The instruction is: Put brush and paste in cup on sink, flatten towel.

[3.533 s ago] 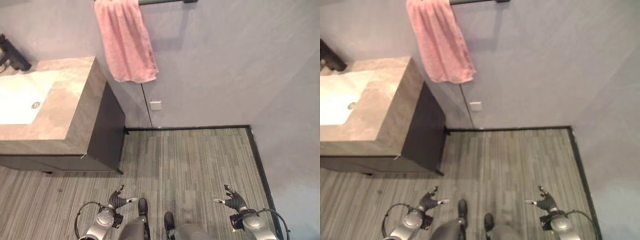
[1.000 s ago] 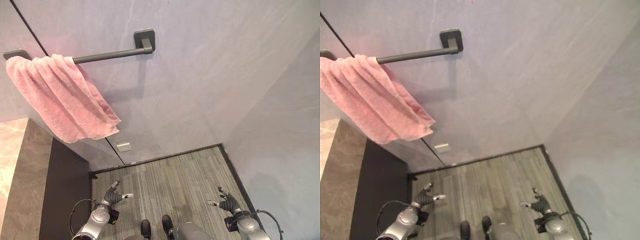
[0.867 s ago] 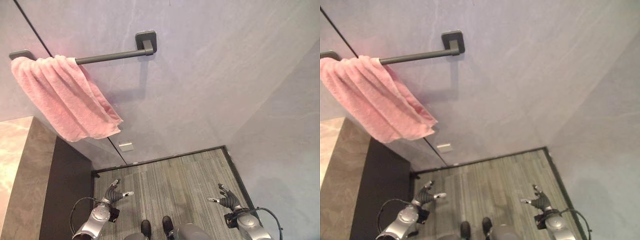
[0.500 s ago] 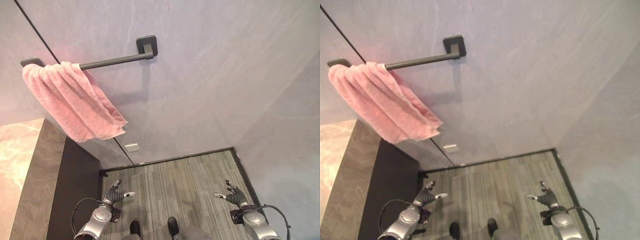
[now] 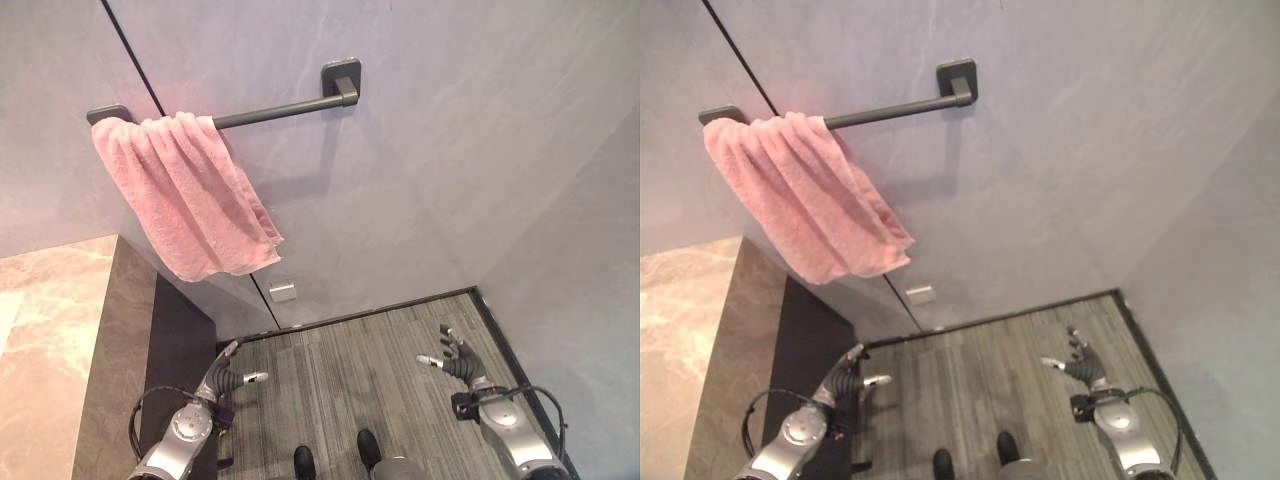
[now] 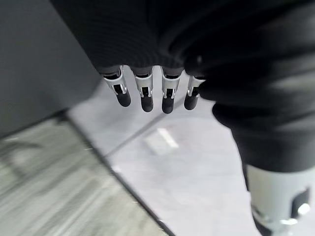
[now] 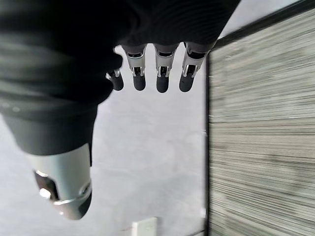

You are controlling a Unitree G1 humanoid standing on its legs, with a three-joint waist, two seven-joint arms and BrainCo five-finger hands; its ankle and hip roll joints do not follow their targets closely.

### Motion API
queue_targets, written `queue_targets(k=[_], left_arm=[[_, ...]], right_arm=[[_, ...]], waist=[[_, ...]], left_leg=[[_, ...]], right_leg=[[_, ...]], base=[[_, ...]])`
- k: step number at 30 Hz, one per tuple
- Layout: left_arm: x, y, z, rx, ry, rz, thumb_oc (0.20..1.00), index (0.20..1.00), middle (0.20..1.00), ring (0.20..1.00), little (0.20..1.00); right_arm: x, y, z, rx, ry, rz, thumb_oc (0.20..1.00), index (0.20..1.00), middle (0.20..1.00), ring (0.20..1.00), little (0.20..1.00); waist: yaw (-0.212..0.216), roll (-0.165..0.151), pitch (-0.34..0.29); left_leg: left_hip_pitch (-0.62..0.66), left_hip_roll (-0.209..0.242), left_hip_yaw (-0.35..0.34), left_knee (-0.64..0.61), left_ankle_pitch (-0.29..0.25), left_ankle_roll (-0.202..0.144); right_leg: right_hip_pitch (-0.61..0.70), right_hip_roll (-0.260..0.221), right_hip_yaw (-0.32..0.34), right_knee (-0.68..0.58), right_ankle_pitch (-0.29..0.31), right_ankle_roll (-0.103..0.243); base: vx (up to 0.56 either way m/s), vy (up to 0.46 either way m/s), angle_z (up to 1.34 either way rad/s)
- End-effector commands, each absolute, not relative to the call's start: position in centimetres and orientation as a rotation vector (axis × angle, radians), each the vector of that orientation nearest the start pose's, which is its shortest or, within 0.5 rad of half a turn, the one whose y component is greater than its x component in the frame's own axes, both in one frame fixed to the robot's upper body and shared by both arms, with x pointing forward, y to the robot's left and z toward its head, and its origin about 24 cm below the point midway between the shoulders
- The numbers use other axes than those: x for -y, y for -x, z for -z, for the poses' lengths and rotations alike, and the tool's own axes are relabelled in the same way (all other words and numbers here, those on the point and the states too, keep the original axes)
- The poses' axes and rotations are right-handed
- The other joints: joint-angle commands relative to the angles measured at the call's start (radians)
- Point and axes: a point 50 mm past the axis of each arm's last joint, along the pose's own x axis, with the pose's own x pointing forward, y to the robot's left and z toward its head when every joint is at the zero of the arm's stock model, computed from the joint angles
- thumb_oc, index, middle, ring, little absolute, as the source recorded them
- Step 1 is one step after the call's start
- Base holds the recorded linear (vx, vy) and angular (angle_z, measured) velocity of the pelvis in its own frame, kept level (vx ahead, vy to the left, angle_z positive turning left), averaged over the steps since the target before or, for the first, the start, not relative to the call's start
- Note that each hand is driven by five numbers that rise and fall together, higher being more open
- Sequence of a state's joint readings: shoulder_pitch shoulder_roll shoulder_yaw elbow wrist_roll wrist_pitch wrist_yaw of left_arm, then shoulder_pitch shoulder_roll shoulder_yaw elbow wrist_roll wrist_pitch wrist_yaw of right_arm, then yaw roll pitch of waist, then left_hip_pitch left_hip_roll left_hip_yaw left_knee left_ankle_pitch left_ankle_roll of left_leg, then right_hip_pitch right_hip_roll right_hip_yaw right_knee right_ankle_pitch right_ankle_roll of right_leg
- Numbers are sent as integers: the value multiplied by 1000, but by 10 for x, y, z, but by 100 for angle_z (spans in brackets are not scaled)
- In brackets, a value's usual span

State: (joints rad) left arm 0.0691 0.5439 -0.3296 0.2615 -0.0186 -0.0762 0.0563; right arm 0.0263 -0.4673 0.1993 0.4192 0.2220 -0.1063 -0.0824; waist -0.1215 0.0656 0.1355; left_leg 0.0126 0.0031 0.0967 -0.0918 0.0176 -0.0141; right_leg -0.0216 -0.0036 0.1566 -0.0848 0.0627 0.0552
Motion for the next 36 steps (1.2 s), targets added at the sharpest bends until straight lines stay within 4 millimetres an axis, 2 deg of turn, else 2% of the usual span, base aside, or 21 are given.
queue_targets(k=[1, 2, 3, 4, 5, 8, 9, 10, 11, 13, 16, 19, 23, 24, 27, 30, 36], left_arm=[[-219, -236, -18, -135, -620, 283, 1000, 1000, 1000, 1000, 1000], [-214, -242, -43, -33, -600, 306, 1000, 1000, 1000, 1000, 1000], [-211, -244, -54, 8, -580, 310, 1000, 1000, 1000, 1000, 1000], [-212, -244, -54, 8, -580, 310, 1000, 1000, 1000, 1000, 1000], [-207, -247, -73, 83, -550, 304, 1000, 1000, 1000, 1000, 1000], [-203, -252, -107, 213, -531, 282, 1000, 1000, 1000, 1000, 1000], [-203, -252, -117, 255, -528, 284, 1000, 1000, 1000, 1000, 1000], [-203, -252, -118, 256, -527, 283, 1000, 1000, 1000, 1000, 1000], [-203, -251, -137, 335, -499, 283, 1000, 1000, 1000, 1000, 1000], [-207, -250, -151, 382, -485, 266, 1000, 1000, 1000, 1000, 1000], [-215, -247, -159, 400, -483, 237, 1000, 1000, 1000, 1000, 1000], [-238, -244, -175, 425, -482, 157, 1000, 1000, 1000, 1000, 1000], [-268, -247, -185, 414, -527, 32, 1000, 1000, 1000, 1000, 1000], [-268, -247, -185, 414, -527, 32, 1000, 1000, 1000, 1000, 1000], [-288, -253, -198, 413, -565, -38, 1000, 1000, 1000, 1000, 1000], [-303, -256, -206, 402, -597, -93, 1000, 1000, 1000, 1000, 1000], [-321, -264, -221, 402, -654, -169, 1000, 1000, 1000, 1000, 1000]], right_arm=[[240, -243, 5, -220, 304, 11, 1000, 1000, 1000, 1000, 1000], [237, -247, -3, -184, 311, -6, 1000, 1000, 1000, 1000, 1000], [234, -250, -8, -165, 313, -25, 1000, 1000, 1000, 1000, 1000], [233, -250, -8, -165, 313, -26, 1000, 1000, 1000, 1000, 1000], [232, -254, -17, -129, 349, -37, 1000, 1000, 1000, 1000, 1000], [226, -264, -36, -59, 414, -67, 1000, 1000, 1000, 1000, 1000], [226, -268, -43, -38, 423, -75, 1000, 1000, 1000, 1000, 1000], [225, -268, -43, -37, 423, -75, 1000, 1000, 1000, 1000, 1000], [223, -275, -57, 10, 448, -98, 1000, 1000, 1000, 1000, 1000], [218, -284, -70, 55, 448, -117, 1000, 1000, 1000, 1000, 1000], [212, -290, -78, 82, 431, -135, 1000, 1000, 1000, 1000, 1000], [197, -303, -96, 144, 415, -176, 1000, 1000, 1000, 1000, 1000], [182, -317, -118, 213, 425, -218, 1000, 1000, 1000, 1000, 1000], [182, -317, -118, 213, 425, -218, 1000, 1000, 1000, 1000, 1000], [166, -329, -138, 263, 433, -270, 1000, 1000, 1000, 1000, 1000], [159, -338, -152, 292, 459, -280, 1000, 1000, 1000, 1000, 1000], [148, -351, -174, 339, 477, -287, 1000, 1000, 1000, 1000, 1000]], waist=[[16, -67, -49], [16, -71, -52], [15, -74, -53], [15, -75, -52], [17, -76, -55], [28, -77, -58], [31, -78, -58], [30, -78, -57], [40, -80, -58], [53, -82, -57], [62, -82, -54], [87, -81, -48], [107, -81, -35], [107, -81, -36], [123, -78, -25], [134, -78, -22], [140, -75, -12]], left_leg=[[14, -2, -12, 5, -38, -16], [18, -3, -14, 5, -39, -15], [20, -4, -16, 5, -40, -15], [21, -4, -17, 5, -40, -15], [23, -7, -25, 5, -42, -12], [23, -10, -37, 5, -42, -10], [23, -11, -40, 5, -42, -10], [23, -11, -41, 5, -42, -10], [22, -12, -46, 5, -40, -10], [18, -14, -52, 5, -39, -10], [14, -15, -54, 5, -38, -10], [6, -17, -57, 5, -33, -11], [-21, -16, -55, 5, -23, -14], [-21, -16, -55, 5, -23, -14], [-61, -18, -56, 5, -8, -17], [-95, -17, -55, 5, 5, -20], [-156, -17, -65, 5, 28, -28]], right_leg=[[-26, -77, 48, -2, 15, 114], [-21, -80, 46, -2, 15, 115], [-18, -81, 44, -2, 14, 115], [-18, -81, 44, -2, 14, 115], [-14, -85, 39, -1, 13, 115], [-7, -90, 29, -2, 10, 113], [-6, -92, 25, -2, 9, 112], [-6, -92, 25, -2, 9, 112], [-5, -95, 18, -2, 9, 113], [-6, -97, 12, -2, 9, 114], [-8, -99, 8, -2, 11, 116], [-16, -101, 1, -2, 16, 119], [-41, -103, -6, -2, 25, 123], [-42, -103, -6, -2, 25, 123], [-79, -103, -10, -2, 39, 124], [-109, -102, -17, -2, 49, 124], [-160, -103, -29, -2, 65, 123]], base=[[10, 51, 0], [12, 41, -1], [0, 0, 0], [0, 0, 0], [0, 0, 0], [0, 15, 2], [0, 0, 0], [-9, 7, 5], [-16, 7, 6], [-22, 6, 15], [-12, 4, 13], [0, 0, 0], [-37, 7, 2], [-48, 9, 2], [-43, 10, 6], [-26, 10, 6], [-3, 14, 7]])
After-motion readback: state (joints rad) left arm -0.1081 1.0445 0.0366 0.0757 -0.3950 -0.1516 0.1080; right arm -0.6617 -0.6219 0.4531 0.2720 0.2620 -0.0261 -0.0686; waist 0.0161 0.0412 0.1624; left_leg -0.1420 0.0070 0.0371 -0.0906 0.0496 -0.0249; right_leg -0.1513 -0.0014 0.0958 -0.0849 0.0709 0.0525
